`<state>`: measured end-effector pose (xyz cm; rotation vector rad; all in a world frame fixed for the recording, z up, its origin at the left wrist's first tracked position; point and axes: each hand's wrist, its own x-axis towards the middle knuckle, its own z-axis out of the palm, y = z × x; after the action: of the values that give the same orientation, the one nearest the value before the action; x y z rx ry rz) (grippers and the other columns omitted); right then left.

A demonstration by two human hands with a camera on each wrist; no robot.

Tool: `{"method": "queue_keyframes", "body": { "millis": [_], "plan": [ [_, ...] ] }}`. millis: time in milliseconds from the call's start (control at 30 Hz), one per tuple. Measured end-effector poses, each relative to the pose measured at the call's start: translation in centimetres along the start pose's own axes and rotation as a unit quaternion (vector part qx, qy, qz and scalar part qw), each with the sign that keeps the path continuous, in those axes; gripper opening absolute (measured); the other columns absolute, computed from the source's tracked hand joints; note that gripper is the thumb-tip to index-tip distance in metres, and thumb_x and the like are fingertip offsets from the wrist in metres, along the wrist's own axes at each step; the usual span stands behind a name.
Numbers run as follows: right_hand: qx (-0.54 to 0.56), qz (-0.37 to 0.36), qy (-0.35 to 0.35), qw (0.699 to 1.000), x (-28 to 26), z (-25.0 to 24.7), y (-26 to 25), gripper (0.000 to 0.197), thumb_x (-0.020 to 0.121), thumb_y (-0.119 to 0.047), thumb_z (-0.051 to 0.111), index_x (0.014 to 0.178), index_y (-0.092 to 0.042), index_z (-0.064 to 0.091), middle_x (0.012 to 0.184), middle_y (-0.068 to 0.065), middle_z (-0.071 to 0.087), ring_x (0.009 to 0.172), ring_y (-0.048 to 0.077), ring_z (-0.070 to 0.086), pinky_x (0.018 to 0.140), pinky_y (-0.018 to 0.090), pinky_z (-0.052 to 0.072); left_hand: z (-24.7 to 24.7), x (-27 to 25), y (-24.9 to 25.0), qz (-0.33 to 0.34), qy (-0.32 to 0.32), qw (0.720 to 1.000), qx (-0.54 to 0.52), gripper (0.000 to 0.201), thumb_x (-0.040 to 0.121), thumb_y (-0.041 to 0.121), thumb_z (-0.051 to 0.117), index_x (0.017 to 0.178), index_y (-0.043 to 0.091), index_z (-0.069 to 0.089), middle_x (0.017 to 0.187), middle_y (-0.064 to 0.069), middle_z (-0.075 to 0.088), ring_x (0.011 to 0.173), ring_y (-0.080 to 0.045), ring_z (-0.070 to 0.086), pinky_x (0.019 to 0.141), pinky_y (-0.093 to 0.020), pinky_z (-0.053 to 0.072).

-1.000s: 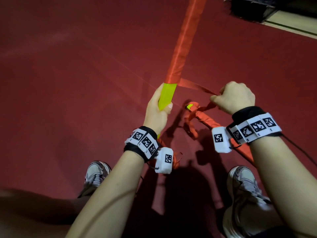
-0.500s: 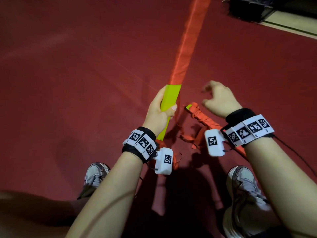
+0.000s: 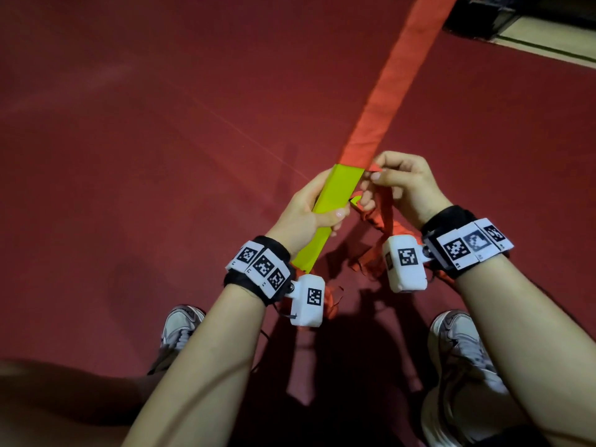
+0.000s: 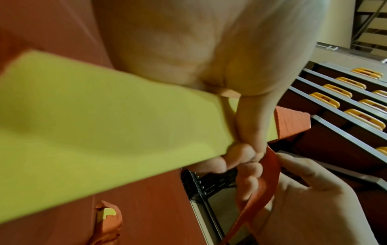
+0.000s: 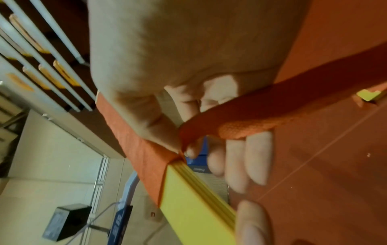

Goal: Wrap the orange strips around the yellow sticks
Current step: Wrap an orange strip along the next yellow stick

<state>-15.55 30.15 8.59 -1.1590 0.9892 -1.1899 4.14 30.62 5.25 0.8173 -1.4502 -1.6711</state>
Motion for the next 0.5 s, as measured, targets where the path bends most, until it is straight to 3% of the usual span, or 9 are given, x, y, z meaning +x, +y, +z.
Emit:
{"method": "queue_keyframes", "body": {
  "millis": [67,133,233,300,433,500],
  "plan": [
    [0.057,0.038,-0.022,0.997,0.0,-0.3,-0.3,0.009,0.075,-0.006,0.053,0.082,-0.001,0.054,0.075,0.025,0.064,0.055,0.036,0.065,0.057,0.041,0.058,-0.2,-0.1,0.1,-0.007,-0.017,1.0,-0.014,0.066,0.086,-0.002,0.062,0.146,0.018,0.043,0.085,-0.004,0.059,0.065,-0.018,0.05,0.061,-0.03,0.045],
    [0.063,0.054,-0.027,0.996,-0.1,-0.3,-0.4,0.007,0.074,-0.012,0.056,0.077,-0.006,0.058,0.072,0.025,0.062,0.052,0.033,0.061,0.056,0.038,0.055,-0.2,-0.1,0.1,-0.012,-0.029,0.999,-0.024,0.067,0.085,-0.002,0.062,0.147,0.018,0.042,0.086,-0.008,0.056,0.065,-0.018,0.051,0.061,-0.03,0.045],
    [-0.034,0.043,0.017,0.998,-0.1,-0.6,-0.3,0.02,0.085,-0.007,0.062,0.067,-0.013,0.057,0.05,0.008,0.05,0.041,0.019,0.043,0.044,0.023,0.039,-0.2,0.0,0.0,-0.007,-0.02,1.0,-0.013,0.066,0.085,-0.005,0.061,0.144,0.019,0.043,0.085,-0.009,0.056,0.064,-0.019,0.051,0.061,-0.03,0.045],
    [-0.137,0.018,0.05,0.989,0.1,-1.0,-0.5,0.026,0.09,-0.004,0.068,0.07,-0.01,0.052,0.043,0.001,0.046,0.035,0.013,0.037,0.041,0.02,0.031,-0.3,0.2,-0.3,-0.011,0.033,0.999,0.022,0.057,0.088,-0.008,0.061,0.138,0.016,0.049,0.081,-0.005,0.059,0.063,-0.017,0.051,0.06,-0.029,0.047],
    [-0.339,-0.026,0.078,0.937,0.6,-0.5,-1.1,0.027,0.084,-0.013,0.076,0.067,-0.012,0.055,0.046,-0.004,0.056,0.041,0.013,0.048,0.05,0.029,0.039,-0.1,0.9,-1.4,-0.038,0.138,0.982,0.124,0.031,0.097,-0.006,0.054,0.12,0.016,0.053,0.085,-0.003,0.059,0.061,-0.011,0.055,0.063,-0.03,0.049],
    [-0.392,-0.037,0.106,0.913,0.5,1.0,-1.0,0.019,0.083,-0.016,0.073,0.07,-0.011,0.06,0.049,-0.003,0.062,0.046,0.012,0.055,0.054,0.03,0.046,0.7,1.1,-1.7,-0.042,0.138,0.972,0.186,0.028,0.099,0.005,0.052,0.124,0.018,0.051,0.095,-0.006,0.062,0.074,-0.019,0.06,0.074,-0.037,0.051]
  ]
}}
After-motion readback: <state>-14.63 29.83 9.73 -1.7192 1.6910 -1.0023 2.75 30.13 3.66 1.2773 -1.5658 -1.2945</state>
